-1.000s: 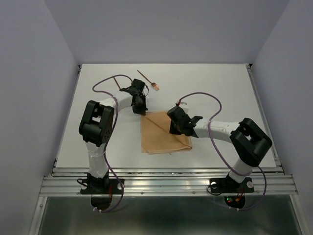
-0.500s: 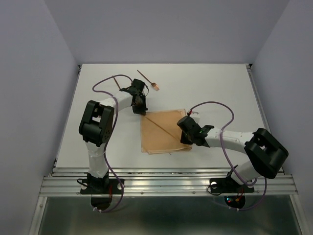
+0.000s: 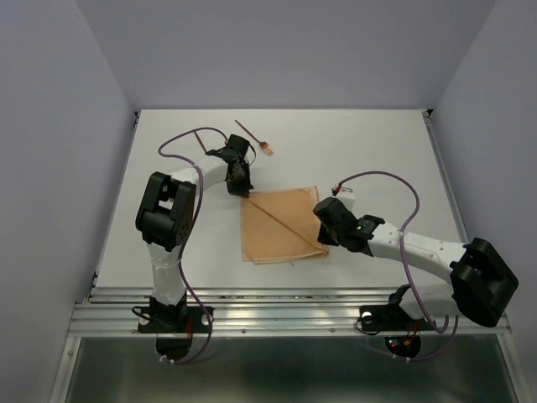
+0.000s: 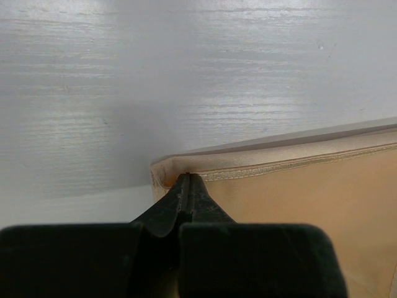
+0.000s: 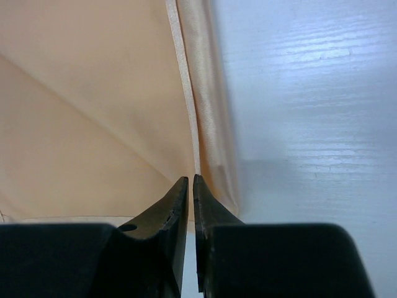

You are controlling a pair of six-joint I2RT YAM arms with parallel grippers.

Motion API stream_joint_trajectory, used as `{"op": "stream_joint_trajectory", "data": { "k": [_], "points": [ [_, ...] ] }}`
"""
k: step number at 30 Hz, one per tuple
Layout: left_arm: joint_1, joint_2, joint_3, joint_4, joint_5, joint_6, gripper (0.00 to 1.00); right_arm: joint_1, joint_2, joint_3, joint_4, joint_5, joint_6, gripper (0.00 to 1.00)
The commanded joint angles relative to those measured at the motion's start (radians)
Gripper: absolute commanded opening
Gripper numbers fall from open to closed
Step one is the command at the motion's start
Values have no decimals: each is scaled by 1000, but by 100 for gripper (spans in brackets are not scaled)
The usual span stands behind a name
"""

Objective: Fold the napkin into a case and place the utensils inside

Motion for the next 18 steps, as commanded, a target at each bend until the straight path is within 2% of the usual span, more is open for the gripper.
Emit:
{"op": "stream_joint_trajectory", "data": {
  "k": [1, 10, 18],
  "points": [
    [6, -66, 66, -65, -41, 6, 1, 9, -12, 19, -40, 43, 15, 13],
    [6, -94, 102, -94, -41, 13, 15, 9, 63, -70, 28, -6, 49, 12],
    [6, -135, 131, -123, -61, 9, 17, 9, 5, -30, -24, 17, 40, 11]
  ]
}}
